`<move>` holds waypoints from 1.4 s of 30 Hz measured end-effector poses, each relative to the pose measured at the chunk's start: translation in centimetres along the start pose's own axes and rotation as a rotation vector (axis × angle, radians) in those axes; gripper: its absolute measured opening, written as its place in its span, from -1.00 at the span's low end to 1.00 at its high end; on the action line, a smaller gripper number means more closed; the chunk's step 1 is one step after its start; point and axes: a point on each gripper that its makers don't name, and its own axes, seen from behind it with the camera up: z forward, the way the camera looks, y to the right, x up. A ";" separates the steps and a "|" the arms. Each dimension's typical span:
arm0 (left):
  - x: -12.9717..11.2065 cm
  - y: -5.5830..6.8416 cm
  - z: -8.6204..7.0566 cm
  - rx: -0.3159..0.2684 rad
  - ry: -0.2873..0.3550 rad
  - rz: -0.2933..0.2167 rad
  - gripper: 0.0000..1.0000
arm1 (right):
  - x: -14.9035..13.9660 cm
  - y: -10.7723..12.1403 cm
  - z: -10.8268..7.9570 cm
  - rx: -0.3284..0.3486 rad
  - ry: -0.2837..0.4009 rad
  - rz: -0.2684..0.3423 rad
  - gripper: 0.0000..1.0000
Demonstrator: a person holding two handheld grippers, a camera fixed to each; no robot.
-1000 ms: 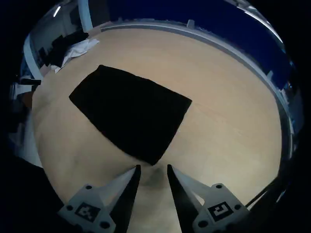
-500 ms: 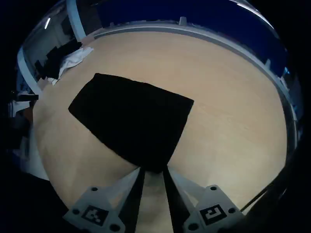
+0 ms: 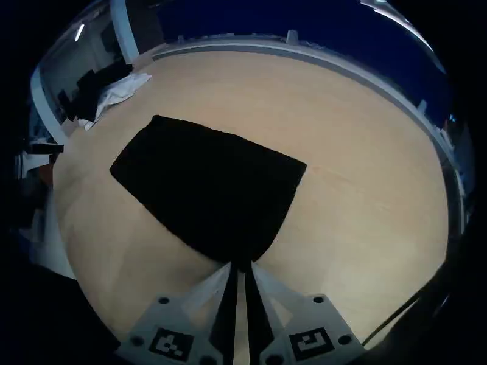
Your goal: Fold towel
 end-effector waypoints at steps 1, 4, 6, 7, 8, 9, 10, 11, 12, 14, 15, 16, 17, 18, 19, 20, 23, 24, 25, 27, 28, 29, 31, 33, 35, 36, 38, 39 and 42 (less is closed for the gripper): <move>0.0 0.0 0.0 0.000 0.000 0.000 0.80 | 0.1 0.0 0.0 -0.003 0.002 -0.004 -0.85; 0.1 0.0 -0.1 0.000 0.001 -0.002 0.80 | 0.4 0.0 -0.2 -0.008 0.009 -0.014 -0.85; 0.1 0.0 -0.3 0.000 0.001 -0.002 0.80 | 0.8 0.0 -0.3 -0.010 0.015 -0.022 -0.86; 0.1 0.0 -0.3 0.000 0.002 -0.002 0.80 | 1.2 0.0 -0.4 -0.011 0.020 -0.028 -0.86; 0.1 0.0 -0.4 0.000 0.002 -0.001 0.79 | 1.4 -0.1 -0.5 -0.011 0.024 -0.034 -0.86; 0.2 -0.1 -0.5 0.001 0.003 -0.001 0.80 | 1.8 -0.1 -0.7 -0.012 0.028 -0.041 -0.86; 0.2 -0.1 -0.5 0.001 0.005 -0.001 0.80 | 2.3 -0.2 -0.8 -0.013 0.034 -0.051 -0.86; 0.2 -0.1 -0.6 0.002 0.006 -0.001 0.80 | 2.6 -0.2 -1.0 -0.014 0.038 -0.059 -0.86; 0.3 -0.2 -0.7 0.002 0.008 -0.002 0.80 | 3.1 -0.3 -1.2 -0.014 0.044 -0.069 -0.86; 0.3 -0.3 -0.7 0.004 0.012 -0.004 0.79 | 4.2 -0.5 -1.6 -0.014 0.056 -0.092 -0.86; 0.4 -0.3 -0.8 0.004 0.014 -0.006 0.79 | 4.8 -0.6 -1.9 -0.014 0.062 -0.103 -0.86; 0.4 -0.3 -0.8 0.004 0.016 -0.008 0.79 | 5.4 -0.8 -2.1 -0.014 0.069 -0.117 -0.86; 0.4 -0.4 -0.9 0.004 0.018 -0.010 0.79 | 6.0 -0.9 -2.3 -0.013 0.076 -0.128 -0.86; 0.4 -0.4 -0.9 0.004 0.020 -0.011 0.79 | 6.6 -1.0 -2.5 -0.012 0.082 -0.140 -0.86; 0.4 -0.4 -1.0 0.004 0.021 -0.013 0.79 | 7.3 -1.2 -2.7 -0.010 0.090 -0.153 -0.86; 0.4 -0.4 -1.0 0.004 0.023 -0.014 0.79 | 7.9 -1.4 -2.8 -0.008 0.096 -0.164 -0.86; 0.5 -0.3 -1.2 0.002 0.029 -0.016 0.80 | 9.6 -2.2 -3.1 0.001 0.115 -0.196 -0.86; 0.5 -0.3 -1.2 0.002 0.030 -0.016 0.80 | 10.1 -2.3 -3.2 0.003 0.119 -0.205 -0.86; 0.5 -0.3 -1.2 0.002 0.032 -0.016 0.79 | 10.6 -2.5 -3.2 0.005 0.122 -0.214 -0.86; 0.5 -0.3 -1.2 0.002 0.034 -0.018 0.79 | 11.2 -2.8 -3.2 0.008 0.125 -0.229 -0.86; 0.5 -0.3 -1.3 0.002 0.035 -0.019 0.80 | 11.4 -2.8 -3.2 0.010 0.125 -0.236 -0.86; 0.5 -0.3 -1.3 0.001 0.037 -0.020 0.79 | 11.5 -2.9 -3.2 0.011 0.124 -0.242 -0.86; 0.5 -0.4 -1.4 0.001 0.038 -0.023 0.79 | 11.7 -3.0 -3.1 0.011 0.122 -0.252 -0.86; 0.5 -0.5 -1.5 0.002 0.039 -0.026 0.80 | 12.0 -3.1 -3.0 0.013 0.122 -0.260 -0.86; 0.5 -0.7 -1.6 0.003 0.040 -0.028 0.80 | 12.4 -3.4 -3.0 0.017 0.124 -0.266 -0.86; 0.5 -0.8 -1.7 0.005 0.041 -0.029 0.80 | 12.7 -3.6 -3.0 0.021 0.127 -0.272 -0.86; 0.6 -0.9 -1.9 0.007 0.045 -0.031 0.80 | 13.5 -4.3 -2.9 0.033 0.132 -0.287 -0.86; 0.6 -1.0 -1.9 0.009 0.047 -0.033 0.79 | 13.8 -4.8 -2.9 0.040 0.134 -0.299 -0.86; 0.8 -1.4 -2.2 0.014 0.056 -0.039 0.79 | 15.1 -6.8 -2.8 0.067 0.141 -0.349 -0.86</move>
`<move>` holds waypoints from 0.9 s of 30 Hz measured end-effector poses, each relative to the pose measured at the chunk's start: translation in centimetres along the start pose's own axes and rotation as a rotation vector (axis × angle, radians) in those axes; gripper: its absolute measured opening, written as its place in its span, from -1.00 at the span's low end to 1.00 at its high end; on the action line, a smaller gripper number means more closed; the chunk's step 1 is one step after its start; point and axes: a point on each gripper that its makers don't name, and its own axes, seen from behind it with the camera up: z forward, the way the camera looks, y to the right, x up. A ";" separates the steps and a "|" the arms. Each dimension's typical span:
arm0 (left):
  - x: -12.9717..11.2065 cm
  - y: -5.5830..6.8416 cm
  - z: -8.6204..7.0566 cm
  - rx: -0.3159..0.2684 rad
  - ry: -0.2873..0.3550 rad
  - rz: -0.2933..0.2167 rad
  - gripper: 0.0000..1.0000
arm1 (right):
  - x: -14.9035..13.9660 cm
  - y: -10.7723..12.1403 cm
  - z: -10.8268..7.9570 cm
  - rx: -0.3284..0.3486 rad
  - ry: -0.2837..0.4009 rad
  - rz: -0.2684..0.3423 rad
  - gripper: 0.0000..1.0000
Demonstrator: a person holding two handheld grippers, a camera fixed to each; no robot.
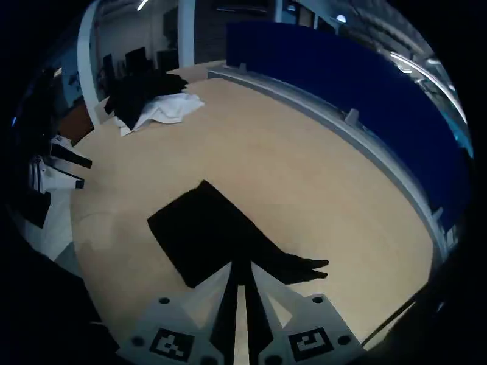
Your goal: Fold towel
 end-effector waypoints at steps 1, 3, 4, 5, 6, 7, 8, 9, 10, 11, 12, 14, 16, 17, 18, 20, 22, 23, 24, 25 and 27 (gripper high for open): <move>0.1 -0.1 -0.1 0.002 0.004 -0.002 0.79 | 0.7 -0.6 0.3 0.010 0.002 -0.022 -0.86; 0.2 -0.4 -0.3 0.006 0.010 -0.005 0.79 | 1.9 -1.7 0.8 0.030 0.006 -0.058 -0.86; 0.2 -0.6 -0.4 0.010 0.014 -0.005 0.79 | 2.6 -2.5 1.2 0.044 0.010 -0.076 -0.86; 0.2 -0.8 -0.5 0.013 0.017 -0.006 0.79 | 3.2 -3.2 1.5 0.057 0.013 -0.092 -0.86; 0.2 -0.9 -0.6 0.017 0.020 -0.006 0.79 | 3.8 -4.0 2.0 0.070 0.015 -0.104 -0.86; 0.2 -1.1 -0.7 0.021 0.023 -0.007 0.79 | 4.3 -4.9 2.5 0.085 0.018 -0.115 -0.86; 0.2 -1.2 -0.8 0.025 0.025 -0.008 0.80 | 4.7 -5.7 3.1 0.099 0.021 -0.125 -0.86; 0.1 -1.4 -0.9 0.028 0.027 -0.010 0.79 | 5.0 -6.6 3.7 0.116 0.021 -0.131 -0.86; 0.1 -1.5 -1.0 0.032 0.028 -0.013 0.79 | 5.2 -7.6 4.5 0.136 0.021 -0.135 -0.86; 0.0 -1.7 -1.1 0.035 0.030 -0.016 0.79 | 5.3 -8.6 5.2 0.154 0.020 -0.139 -0.86; -0.1 -1.8 -1.2 0.037 0.031 -0.021 0.79 | 5.2 -9.6 6.0 0.172 0.014 -0.138 -0.86; -0.3 -2.2 -1.4 0.043 0.034 -0.033 0.80 | 4.5 -11.7 7.9 0.210 -0.005 -0.132 -0.86; -0.4 -2.4 -1.5 0.045 0.037 -0.045 0.79 | 3.2 -13.4 9.5 0.243 -0.035 -0.119 -0.86; -0.4 -2.5 -1.6 0.046 0.038 -0.050 0.79 | 2.5 -14.2 10.2 0.259 -0.051 -0.113 -0.86; -0.5 -2.6 -1.7 0.047 0.038 -0.053 0.79 | 1.9 -14.7 10.7 0.267 -0.064 -0.109 -0.86; -0.6 -2.8 -1.7 0.048 0.039 -0.058 0.79 | 0.7 -15.5 11.5 0.276 -0.091 -0.106 -0.86; -0.7 -3.0 -1.7 0.050 0.039 -0.059 0.79 | 0.4 -15.7 11.7 0.277 -0.096 -0.101 -0.86; -0.8 -3.1 -1.7 0.051 0.039 -0.059 0.79 | 0.3 -15.7 11.8 0.276 -0.097 -0.098 -0.86; -0.9 -3.2 -1.7 0.051 0.038 -0.060 0.79 | 0.4 -15.7 11.7 0.275 -0.096 -0.094 -0.86; -0.9 -3.3 -1.7 0.050 0.037 -0.060 0.79 | 0.5 -15.6 11.6 0.274 -0.095 -0.090 -0.86; -1.0 -3.4 -1.6 0.050 0.036 -0.060 0.79 | 0.6 -15.4 11.5 0.272 -0.092 -0.082 -0.87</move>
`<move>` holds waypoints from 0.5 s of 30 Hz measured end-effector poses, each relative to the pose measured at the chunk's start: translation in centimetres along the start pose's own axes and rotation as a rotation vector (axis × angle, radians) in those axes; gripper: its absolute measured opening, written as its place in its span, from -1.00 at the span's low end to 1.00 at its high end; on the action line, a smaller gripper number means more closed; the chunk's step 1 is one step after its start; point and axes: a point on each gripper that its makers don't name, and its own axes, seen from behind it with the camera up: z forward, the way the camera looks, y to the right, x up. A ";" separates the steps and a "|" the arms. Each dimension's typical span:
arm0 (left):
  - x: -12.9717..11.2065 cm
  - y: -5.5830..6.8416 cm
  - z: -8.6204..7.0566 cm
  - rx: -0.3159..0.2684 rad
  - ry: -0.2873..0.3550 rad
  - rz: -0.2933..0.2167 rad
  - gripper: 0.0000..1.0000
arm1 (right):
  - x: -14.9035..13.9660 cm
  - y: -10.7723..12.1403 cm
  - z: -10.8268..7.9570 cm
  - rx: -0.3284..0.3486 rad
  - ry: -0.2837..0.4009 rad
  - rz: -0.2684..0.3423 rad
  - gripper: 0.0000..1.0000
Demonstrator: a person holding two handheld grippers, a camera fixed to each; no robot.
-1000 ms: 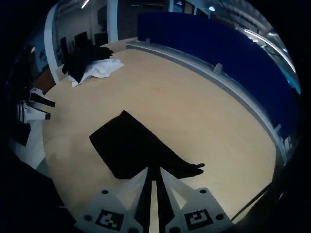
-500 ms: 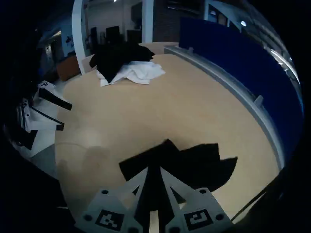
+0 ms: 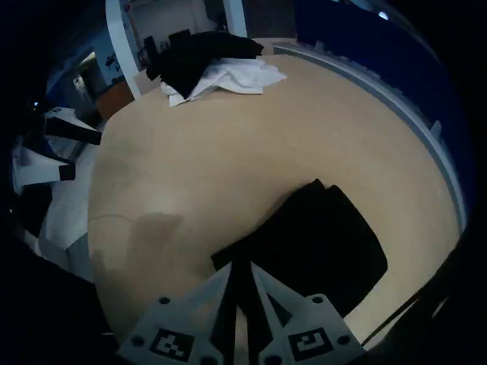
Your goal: Fold towel
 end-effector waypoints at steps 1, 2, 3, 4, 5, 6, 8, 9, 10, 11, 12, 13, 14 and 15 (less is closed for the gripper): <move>0.0 0.0 0.0 -0.001 -0.001 0.001 0.80 | 0.0 0.0 -0.1 -0.001 0.002 0.002 -0.87; -0.1 -0.1 0.0 -0.001 -0.001 0.001 0.80 | 0.1 0.1 -0.2 -0.002 0.004 0.005 -0.87; -0.1 -0.1 0.0 -0.002 -0.001 0.002 0.80 | 0.1 0.1 -0.2 -0.003 0.005 0.006 -0.86; 0.0 -0.1 0.0 -0.002 -0.001 0.004 0.80 | 0.1 0.1 -0.3 -0.005 0.006 0.007 -0.86; 0.0 0.0 0.0 -0.003 -0.001 0.006 0.80 | 0.0 0.1 -0.3 -0.006 0.007 0.008 -0.86; 0.0 0.0 0.0 -0.003 -0.001 0.007 0.80 | 0.1 0.2 -0.3 -0.007 0.008 0.009 -0.86; 0.0 0.0 0.0 -0.004 -0.001 0.009 0.79 | 0.1 0.2 -0.4 -0.010 0.011 0.010 -0.85; 0.0 0.0 0.0 -0.005 -0.001 0.009 0.80 | 0.1 0.2 -0.4 -0.010 0.012 0.009 -0.84; 0.0 0.0 0.0 -0.005 -0.001 0.009 0.80 | 0.1 0.2 -0.4 -0.011 0.014 0.008 -0.83; 0.0 0.0 0.0 -0.006 -0.001 0.009 0.79 | 0.1 0.2 -0.5 -0.012 0.015 0.007 -0.81; 0.0 0.0 0.0 -0.006 -0.002 0.009 0.79 | 0.2 0.2 -0.5 -0.013 0.017 0.006 -0.77; 0.0 0.0 0.0 -0.007 -0.002 0.010 0.79 | 0.2 0.2 -0.5 -0.015 0.019 0.003 -0.73; -0.1 0.0 0.0 -0.007 -0.002 0.010 0.79 | 0.2 0.2 -0.6 -0.016 0.021 0.002 -0.68; -0.1 0.0 0.0 -0.007 -0.003 0.011 0.79 | 0.2 0.2 -0.6 -0.017 0.024 -0.001 -0.63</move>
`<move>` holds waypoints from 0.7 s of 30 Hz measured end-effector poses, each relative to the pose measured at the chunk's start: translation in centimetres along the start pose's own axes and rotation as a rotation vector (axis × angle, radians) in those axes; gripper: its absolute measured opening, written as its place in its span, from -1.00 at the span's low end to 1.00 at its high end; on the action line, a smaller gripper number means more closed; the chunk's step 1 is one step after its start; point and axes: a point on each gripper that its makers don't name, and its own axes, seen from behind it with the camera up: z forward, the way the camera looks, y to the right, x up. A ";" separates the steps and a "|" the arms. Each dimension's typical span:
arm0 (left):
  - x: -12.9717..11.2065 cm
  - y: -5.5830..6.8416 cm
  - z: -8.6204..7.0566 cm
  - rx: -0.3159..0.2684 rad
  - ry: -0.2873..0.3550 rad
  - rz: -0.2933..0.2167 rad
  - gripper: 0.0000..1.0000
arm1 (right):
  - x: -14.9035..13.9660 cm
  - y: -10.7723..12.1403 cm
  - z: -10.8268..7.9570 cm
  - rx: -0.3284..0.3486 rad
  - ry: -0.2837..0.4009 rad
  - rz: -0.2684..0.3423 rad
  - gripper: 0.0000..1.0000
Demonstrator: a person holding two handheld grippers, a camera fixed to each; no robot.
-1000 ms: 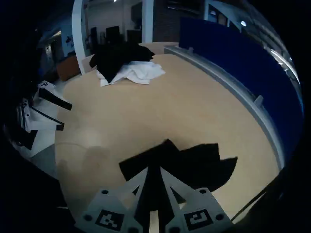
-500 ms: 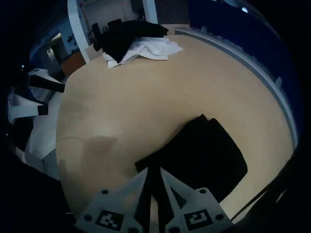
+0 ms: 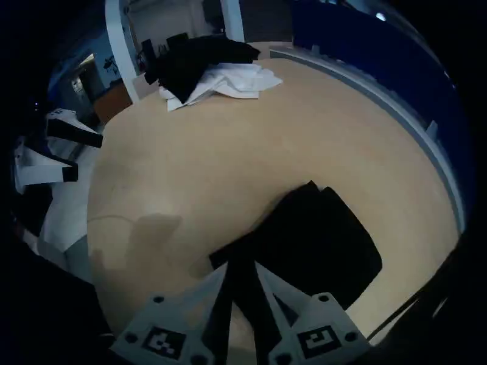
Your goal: Fold towel
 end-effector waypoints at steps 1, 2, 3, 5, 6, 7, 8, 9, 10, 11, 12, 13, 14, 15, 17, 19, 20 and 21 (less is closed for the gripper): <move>0.0 0.0 0.0 0.000 0.000 0.001 0.79 | 0.0 0.0 -0.1 0.000 0.003 -0.003 -0.51; 0.0 0.0 0.0 0.000 0.000 0.002 0.80 | 0.0 0.0 -0.1 0.000 0.005 -0.005 -0.40; 0.0 0.0 0.0 0.000 -0.001 0.002 0.80 | 0.0 0.0 -0.2 0.000 0.008 -0.007 -0.26; 0.0 0.0 -0.1 0.000 -0.001 0.002 0.79 | 0.0 0.1 -0.4 0.001 0.015 -0.011 0.00; 0.0 0.0 -0.1 0.000 -0.001 0.002 0.79 | 0.1 0.2 -0.5 -0.001 0.018 -0.011 0.13; 0.0 0.0 -0.1 -0.001 -0.001 0.002 0.79 | 0.1 0.4 -0.6 -0.005 0.021 -0.010 0.27; 0.0 0.0 -0.1 -0.001 -0.001 0.001 0.79 | 0.1 0.5 -0.7 -0.008 0.024 -0.009 0.39; 0.0 0.0 -0.1 -0.001 -0.002 0.001 0.79 | 0.2 0.6 -0.8 -0.011 0.026 -0.009 0.43; 0.0 0.0 -0.1 -0.001 -0.002 0.001 0.79 | 0.1 0.8 -0.9 -0.014 0.028 -0.008 0.47; 0.0 0.0 -0.1 -0.001 -0.002 0.001 0.79 | 0.1 0.9 -0.9 -0.017 0.030 -0.008 0.47; 0.0 0.0 -0.1 -0.001 -0.003 0.002 0.79 | 0.1 1.0 -1.0 -0.020 0.032 -0.007 0.47; 0.0 0.1 -0.1 -0.002 -0.004 0.003 0.79 | 0.1 1.1 -1.2 -0.022 0.034 -0.007 0.47; 0.0 0.1 0.0 -0.002 -0.004 0.004 0.79 | 0.1 1.2 -1.3 -0.024 0.036 -0.007 0.47; 0.0 0.1 0.0 -0.002 -0.005 0.005 0.79 | 0.0 1.3 -1.5 -0.027 0.038 -0.006 0.47; 0.1 0.2 0.0 -0.004 -0.006 0.007 0.79 | -0.2 1.5 -1.8 -0.037 0.041 -0.004 0.46; 0.1 0.3 0.1 -0.005 -0.007 0.010 0.79 | -0.7 1.8 -2.3 -0.049 0.042 0.002 0.46; 0.1 0.4 0.1 -0.005 -0.007 0.012 0.79 | -0.9 2.0 -2.5 -0.054 0.042 0.005 0.46; 0.1 0.4 0.1 -0.006 -0.007 0.013 0.79 | -1.2 2.2 -2.8 -0.060 0.042 0.009 0.46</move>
